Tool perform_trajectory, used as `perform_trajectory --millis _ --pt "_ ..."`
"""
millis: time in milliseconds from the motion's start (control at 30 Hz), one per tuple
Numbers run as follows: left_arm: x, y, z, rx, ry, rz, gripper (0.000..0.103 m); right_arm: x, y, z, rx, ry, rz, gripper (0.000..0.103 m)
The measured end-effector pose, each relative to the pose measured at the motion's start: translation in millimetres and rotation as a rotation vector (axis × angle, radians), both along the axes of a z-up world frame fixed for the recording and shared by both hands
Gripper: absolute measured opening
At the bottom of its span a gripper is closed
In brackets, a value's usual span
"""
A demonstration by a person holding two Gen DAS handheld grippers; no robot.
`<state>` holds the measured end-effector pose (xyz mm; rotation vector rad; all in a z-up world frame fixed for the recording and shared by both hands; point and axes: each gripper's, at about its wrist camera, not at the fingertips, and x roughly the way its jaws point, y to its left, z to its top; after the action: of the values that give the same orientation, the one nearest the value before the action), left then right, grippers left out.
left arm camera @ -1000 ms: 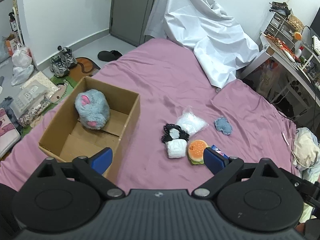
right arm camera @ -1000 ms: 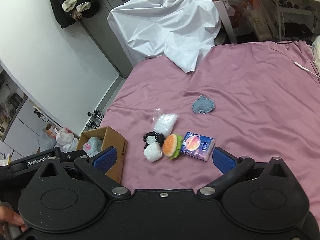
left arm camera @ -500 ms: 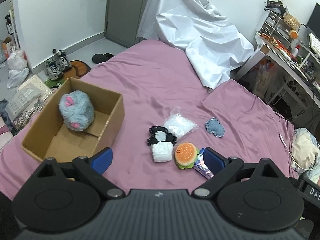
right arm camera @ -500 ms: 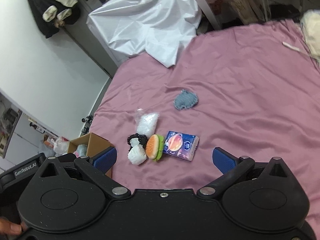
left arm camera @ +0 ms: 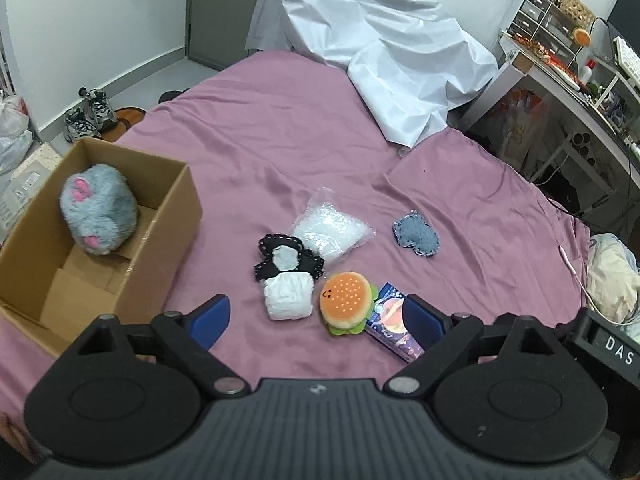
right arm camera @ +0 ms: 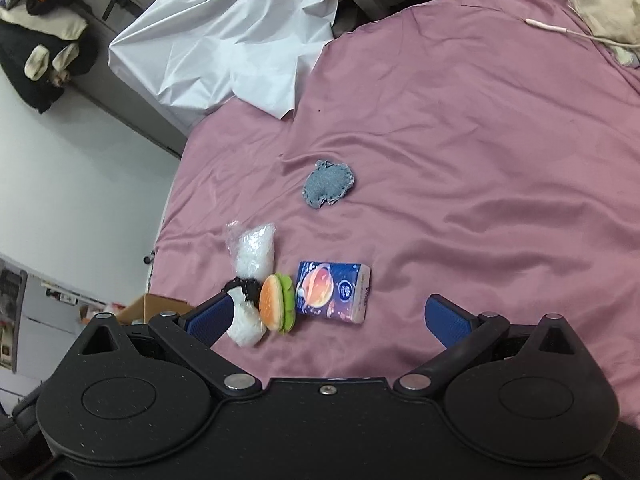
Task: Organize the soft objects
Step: 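Move the left tool to the burger plush while the right tool approaches the tissue pack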
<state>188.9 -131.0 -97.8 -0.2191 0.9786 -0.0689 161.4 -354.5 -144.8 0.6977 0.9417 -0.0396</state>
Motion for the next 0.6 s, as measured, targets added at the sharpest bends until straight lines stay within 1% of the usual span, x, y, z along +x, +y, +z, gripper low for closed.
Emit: perform_trajectory --millis 133,200,233,333,400,433,467,600 --pt "12 -5 -14 -0.015 0.032 0.011 0.086 13 7 -15 0.027 0.019 -0.007 0.103" --pt "18 -7 -22 -0.025 0.050 0.017 0.083 19 6 -25 0.056 0.041 -0.025 0.102" --pt "20 -8 -26 -0.026 0.056 0.019 0.080 21 3 -30 0.075 0.048 -0.039 0.102" --pt "27 -10 -37 -0.036 0.080 0.019 0.075 25 -5 -38 0.122 0.045 -0.081 0.101" --pt "32 -13 -44 -0.048 0.095 0.018 0.072 31 -5 -45 0.136 0.061 -0.083 0.098" --pt "35 -14 -48 -0.053 0.101 0.019 0.070 33 -5 -48 0.142 0.066 -0.079 0.094" --pt "37 -15 -50 -0.057 0.106 0.020 0.068 35 -5 -52 0.152 0.073 -0.077 0.092" --pt "46 -20 -63 -0.080 0.128 0.015 0.063 41 -9 -59 0.178 0.082 -0.096 0.091"
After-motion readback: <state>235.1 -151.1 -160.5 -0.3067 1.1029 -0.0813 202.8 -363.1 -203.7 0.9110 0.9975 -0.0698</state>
